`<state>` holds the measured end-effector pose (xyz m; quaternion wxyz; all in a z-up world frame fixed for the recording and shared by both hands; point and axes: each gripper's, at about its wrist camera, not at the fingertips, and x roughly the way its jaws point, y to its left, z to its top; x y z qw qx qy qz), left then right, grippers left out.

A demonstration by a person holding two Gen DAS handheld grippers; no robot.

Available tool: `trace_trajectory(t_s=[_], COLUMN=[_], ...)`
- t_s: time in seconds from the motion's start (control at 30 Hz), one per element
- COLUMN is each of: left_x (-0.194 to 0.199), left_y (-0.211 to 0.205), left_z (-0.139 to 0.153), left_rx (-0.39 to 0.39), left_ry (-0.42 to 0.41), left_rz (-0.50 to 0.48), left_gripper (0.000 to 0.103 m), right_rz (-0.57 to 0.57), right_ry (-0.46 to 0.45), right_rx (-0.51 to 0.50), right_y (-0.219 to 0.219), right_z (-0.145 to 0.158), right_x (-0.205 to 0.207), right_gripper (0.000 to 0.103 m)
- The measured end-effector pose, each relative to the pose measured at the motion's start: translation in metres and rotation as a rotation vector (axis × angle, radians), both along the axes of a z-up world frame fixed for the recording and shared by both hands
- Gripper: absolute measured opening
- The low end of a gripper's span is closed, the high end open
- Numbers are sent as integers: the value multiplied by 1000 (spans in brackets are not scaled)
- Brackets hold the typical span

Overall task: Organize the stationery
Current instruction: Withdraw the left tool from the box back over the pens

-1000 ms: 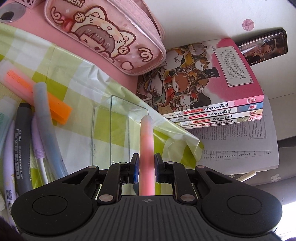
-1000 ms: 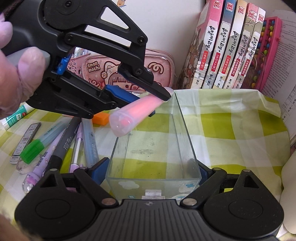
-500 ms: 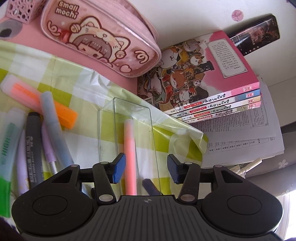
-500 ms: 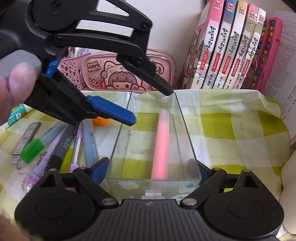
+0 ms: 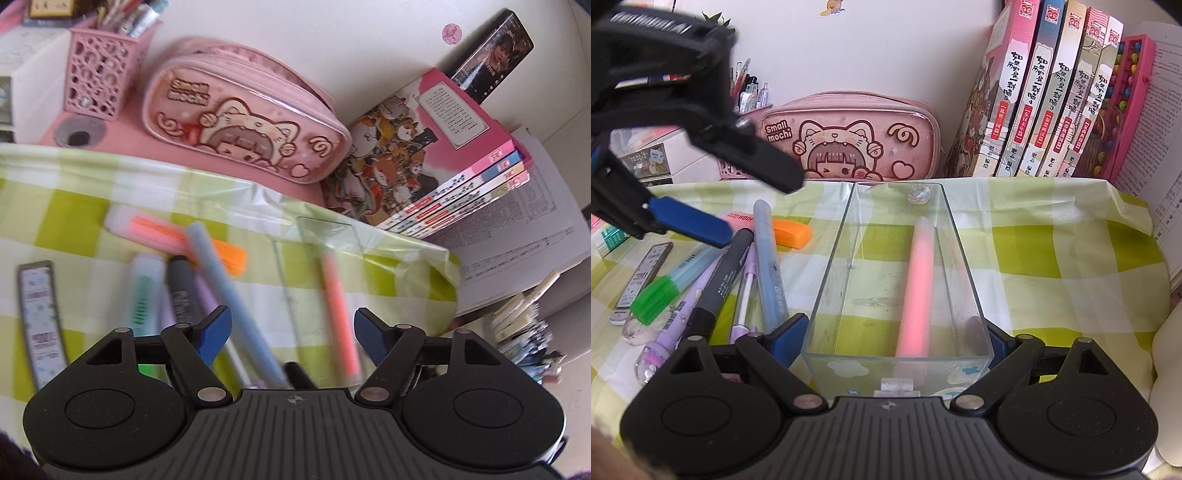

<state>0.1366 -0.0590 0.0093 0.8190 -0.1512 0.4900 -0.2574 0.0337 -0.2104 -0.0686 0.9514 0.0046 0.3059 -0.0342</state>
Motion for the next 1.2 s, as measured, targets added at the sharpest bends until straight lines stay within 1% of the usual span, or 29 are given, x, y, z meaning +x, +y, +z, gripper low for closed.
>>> trace_trajectory(t_s=[0.07, 0.17, 0.3, 0.43, 0.57, 0.7, 0.8, 1.0, 1.2], left_x=[-4, -10, -16, -19, -23, -27, -30, -33, -37], left_y=[5, 13, 24, 33, 43, 51, 56, 65, 76], left_z=[0, 0, -3, -8, -10, -11, -11, -14, -17], left_rx=[39, 79, 133, 166, 197, 236, 267, 333, 386], left_ry=[-21, -44, -64, -59, -62, -78, -90, -109, -127], left_rz=[6, 9, 21, 31, 43, 56, 67, 84, 105], left_gripper=[75, 78, 79, 80, 81, 85, 86, 90, 90], right_rz=[4, 4, 4, 5, 12, 16, 20, 21, 21], right_ry=[3, 3, 3, 4, 8, 12, 14, 14, 14], right_rx=[0, -1, -1, 0, 0, 0, 0, -1, -1], right_y=[0, 0, 0, 1, 1, 1, 1, 1, 1], right_z=[0, -1, -1, -1, -1, -1, -2, -1, -1], right_x=[0, 0, 0, -1, 1, 1, 2, 2, 2], right_gripper=[94, 95, 95, 95, 98, 100, 101, 101, 102])
